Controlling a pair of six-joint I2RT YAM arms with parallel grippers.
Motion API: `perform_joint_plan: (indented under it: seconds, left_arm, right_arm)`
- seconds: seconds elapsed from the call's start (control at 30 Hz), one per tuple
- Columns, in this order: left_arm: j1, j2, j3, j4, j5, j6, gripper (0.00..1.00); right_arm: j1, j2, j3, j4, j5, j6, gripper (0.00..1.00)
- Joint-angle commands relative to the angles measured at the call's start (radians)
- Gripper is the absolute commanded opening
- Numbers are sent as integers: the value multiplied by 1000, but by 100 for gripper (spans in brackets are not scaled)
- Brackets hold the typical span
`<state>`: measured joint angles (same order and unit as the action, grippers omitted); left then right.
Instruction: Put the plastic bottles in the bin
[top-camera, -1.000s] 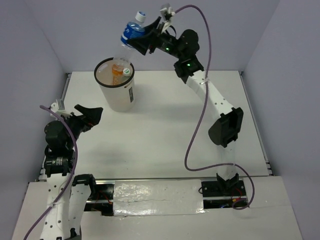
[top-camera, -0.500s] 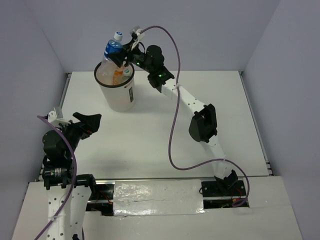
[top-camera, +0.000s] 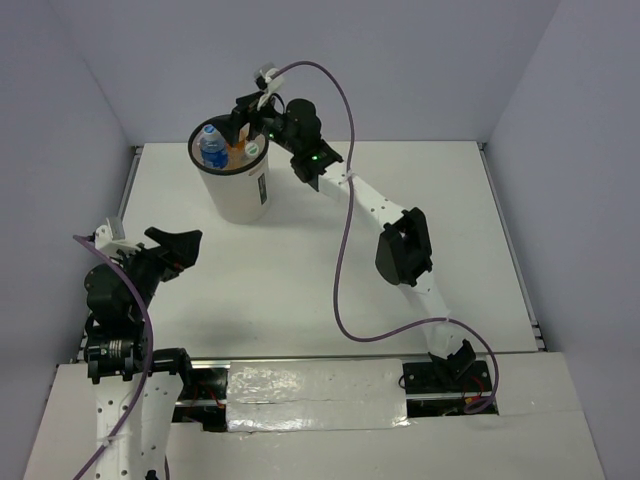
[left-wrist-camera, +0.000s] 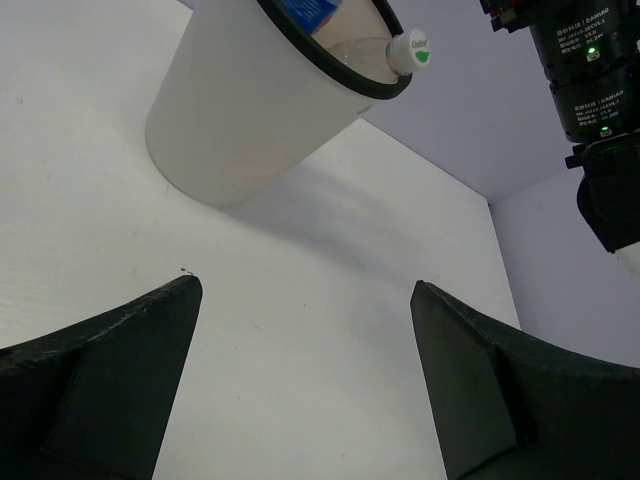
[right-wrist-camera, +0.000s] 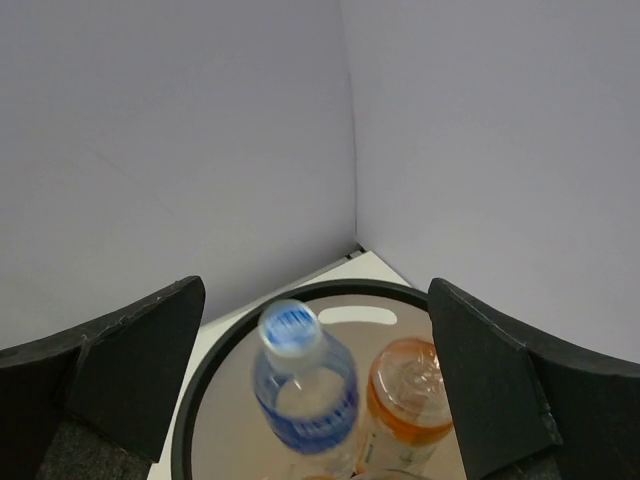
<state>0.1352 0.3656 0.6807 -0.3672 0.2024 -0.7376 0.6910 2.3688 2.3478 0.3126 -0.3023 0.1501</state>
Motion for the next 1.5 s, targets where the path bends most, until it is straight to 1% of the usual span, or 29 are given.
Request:
perform_joint_plan:
  seconds: [0.0,0.1,0.2,0.23,0.4,0.43,0.5,0.53,0.57,0.6,0.63,0.7,0.73,0.87,0.9,0.97,1.0,1.07,1.17,1.3,1.47]
  left_arm:
    - [4,-4,16,39,-3,-9,99]
    - [4,1,23,48,3,-11,99]
    - [4,7,31,60,11,-13,99]
    - [4,12,33,65,15,-13,99]
    - [4,41,26,119,75,-23,99]
    - [4,51,22,129,86,-31,99]
    - [4,62,14,166,109,-39,99]
    - [4,74,11,178,129,-43,99]
    - [4,79,5,201,137,-46,99]
    - [4,84,2,211,144,-48,99]
    - [4,97,-1,223,161,-48,99]
    - [6,108,-9,246,170,-46,99]
    - [4,121,-12,251,175,-49,99]
    - [6,150,-18,275,189,-45,99]
    - [4,159,-17,277,189,-42,99]
    - [4,165,-13,278,190,-40,99]
    - [6,168,-12,277,186,-36,99]
    - [4,168,-12,275,181,-32,99]
    - [6,165,-17,277,175,-29,99]
    - [6,151,-21,263,170,-29,99]
    - [6,134,-32,240,161,-22,99]
  right_arm:
    - [7,-36,-8,36,-1,-37,100]
    - [7,-66,-4,7,-20,-40,100]
    - [-2,-130,-1,-50,-24,-59,100]
    - [-4,-175,-2,-69,-27,-67,100]
    - [-63,-337,-25,-321,-89,-141,100]
    - [-79,-400,-59,-424,-107,-141,100]
    - [-119,-475,-125,-512,-168,-175,100]
    - [-174,-556,-212,-548,-196,-176,100]
    - [-204,-595,-261,-616,-221,-179,100]
    - [-232,-640,-309,-644,-241,-178,100]
    - [-295,-725,-409,-668,-238,-181,100]
    - [-352,-810,-500,-731,-161,-201,100]
    - [-410,-889,-583,-763,-137,-208,100]
    - [-531,-1065,-758,-823,8,-245,100]
    - [-551,-1132,-830,-831,35,-250,100]
    - [-591,-1200,-908,-839,97,-256,100]
    - [-599,-1267,-986,-839,115,-251,100]
    - [-610,-1333,-1062,-833,150,-247,100]
    - [-607,-1485,-1226,-813,172,-228,100]
    - [-610,-1579,-1335,-781,177,-196,100]
    - [-610,-1605,-1397,-764,204,-155,100]
